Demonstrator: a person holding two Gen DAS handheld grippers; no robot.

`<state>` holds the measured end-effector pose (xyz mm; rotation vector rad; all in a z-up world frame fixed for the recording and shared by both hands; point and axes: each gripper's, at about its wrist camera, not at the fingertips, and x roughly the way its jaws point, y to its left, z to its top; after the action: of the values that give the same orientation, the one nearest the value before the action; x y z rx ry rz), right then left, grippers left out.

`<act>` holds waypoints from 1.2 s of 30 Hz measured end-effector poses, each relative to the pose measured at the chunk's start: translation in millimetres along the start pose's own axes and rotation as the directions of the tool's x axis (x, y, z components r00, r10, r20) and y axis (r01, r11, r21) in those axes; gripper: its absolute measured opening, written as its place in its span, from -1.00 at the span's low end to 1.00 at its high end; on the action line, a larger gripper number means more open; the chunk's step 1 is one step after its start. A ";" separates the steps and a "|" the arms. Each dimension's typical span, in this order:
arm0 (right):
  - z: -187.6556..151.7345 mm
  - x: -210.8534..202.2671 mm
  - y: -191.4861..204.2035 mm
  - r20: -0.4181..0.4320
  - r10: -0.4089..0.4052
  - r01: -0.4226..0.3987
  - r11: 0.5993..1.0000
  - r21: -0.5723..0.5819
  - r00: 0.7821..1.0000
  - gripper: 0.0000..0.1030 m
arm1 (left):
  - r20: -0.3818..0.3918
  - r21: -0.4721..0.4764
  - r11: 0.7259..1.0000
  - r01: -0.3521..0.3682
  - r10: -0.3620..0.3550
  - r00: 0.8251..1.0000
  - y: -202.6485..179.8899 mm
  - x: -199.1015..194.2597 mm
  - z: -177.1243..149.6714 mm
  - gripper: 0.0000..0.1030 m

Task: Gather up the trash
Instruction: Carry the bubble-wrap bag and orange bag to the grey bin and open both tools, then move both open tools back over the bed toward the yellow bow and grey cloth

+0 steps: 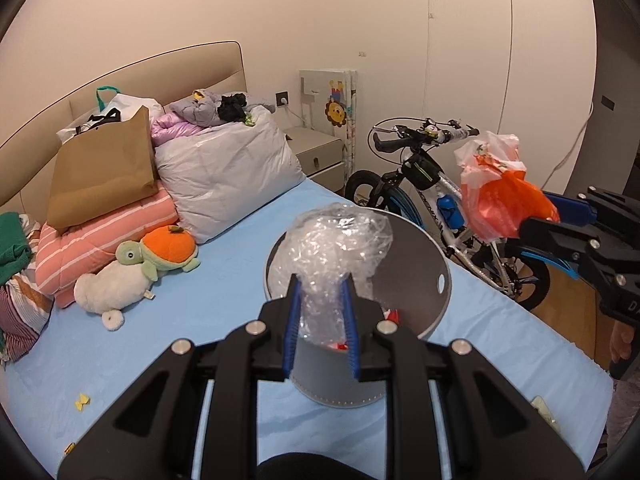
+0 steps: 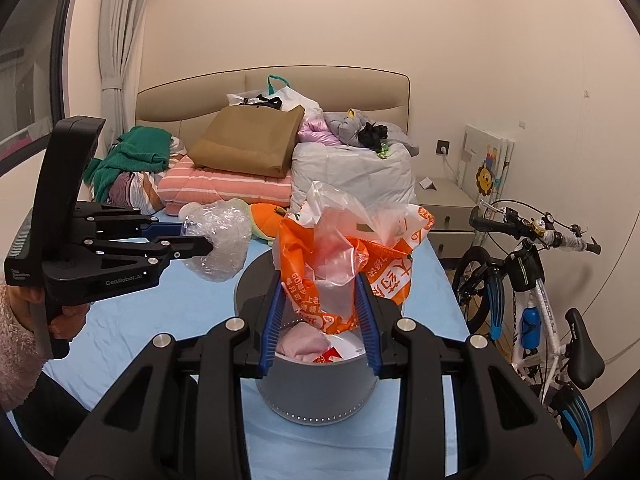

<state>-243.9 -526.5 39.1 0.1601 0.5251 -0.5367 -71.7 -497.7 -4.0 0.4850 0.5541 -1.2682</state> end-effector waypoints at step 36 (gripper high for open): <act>1.8 113.5 84.1 -0.128 0.154 -0.166 0.982 -0.091 0.980 0.12 | -0.074 -0.170 0.968 -0.183 0.172 0.982 95.6 7.8 -70.2 0.40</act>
<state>-115.9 -506.0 -17.1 0.1371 0.6494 -0.3434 14.5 -437.7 -59.8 0.4150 0.6515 -1.0265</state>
